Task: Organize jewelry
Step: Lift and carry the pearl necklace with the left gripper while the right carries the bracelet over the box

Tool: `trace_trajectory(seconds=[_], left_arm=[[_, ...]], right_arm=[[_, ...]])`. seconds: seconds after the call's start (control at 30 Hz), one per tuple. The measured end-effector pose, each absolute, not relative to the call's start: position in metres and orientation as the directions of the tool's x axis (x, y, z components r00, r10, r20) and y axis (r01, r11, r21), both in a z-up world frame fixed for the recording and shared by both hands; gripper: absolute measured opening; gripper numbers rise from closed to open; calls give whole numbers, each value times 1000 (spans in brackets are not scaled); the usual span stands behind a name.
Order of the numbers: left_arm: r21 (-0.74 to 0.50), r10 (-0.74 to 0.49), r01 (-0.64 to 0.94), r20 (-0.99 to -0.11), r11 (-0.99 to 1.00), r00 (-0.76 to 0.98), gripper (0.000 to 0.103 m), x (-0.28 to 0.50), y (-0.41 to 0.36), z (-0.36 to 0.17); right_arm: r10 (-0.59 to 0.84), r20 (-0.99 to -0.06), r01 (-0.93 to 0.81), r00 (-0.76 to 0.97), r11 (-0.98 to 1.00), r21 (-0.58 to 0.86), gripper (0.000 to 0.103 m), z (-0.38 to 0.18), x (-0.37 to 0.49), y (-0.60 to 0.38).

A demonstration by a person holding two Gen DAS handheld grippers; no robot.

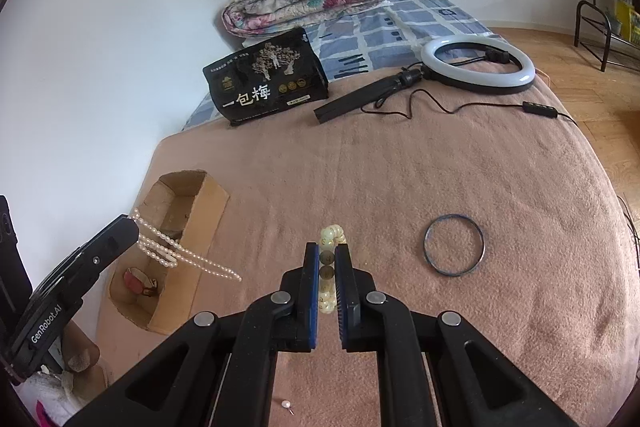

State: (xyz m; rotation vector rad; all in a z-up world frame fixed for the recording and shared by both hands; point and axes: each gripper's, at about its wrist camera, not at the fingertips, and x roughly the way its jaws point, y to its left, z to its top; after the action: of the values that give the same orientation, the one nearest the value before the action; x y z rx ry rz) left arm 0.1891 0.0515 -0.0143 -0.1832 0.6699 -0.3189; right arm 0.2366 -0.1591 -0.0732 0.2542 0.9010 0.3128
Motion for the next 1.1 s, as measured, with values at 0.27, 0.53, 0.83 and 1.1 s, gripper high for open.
trace_trajectory(seconds=[0.27, 0.53, 0.83, 1.1], left_arm=[[-269, -293, 165, -552, 949, 781, 5, 187, 97, -4], [-257, -242, 114, -544, 960, 804, 5, 180, 133, -2], [-269, -195, 51, -541, 962, 818, 5, 180, 171, -8], [-264, -158, 10, -547, 964, 822, 5, 183, 192, -15]], right_arm=[[411, -702, -220, 581, 910, 351, 5, -63, 243, -120], [454, -693, -274, 560, 891, 362, 5, -61, 249, -81], [491, -674, -337, 552, 871, 358, 5, -55, 256, -35], [516, -671, -391, 532, 853, 346, 5, -58, 264, 9]])
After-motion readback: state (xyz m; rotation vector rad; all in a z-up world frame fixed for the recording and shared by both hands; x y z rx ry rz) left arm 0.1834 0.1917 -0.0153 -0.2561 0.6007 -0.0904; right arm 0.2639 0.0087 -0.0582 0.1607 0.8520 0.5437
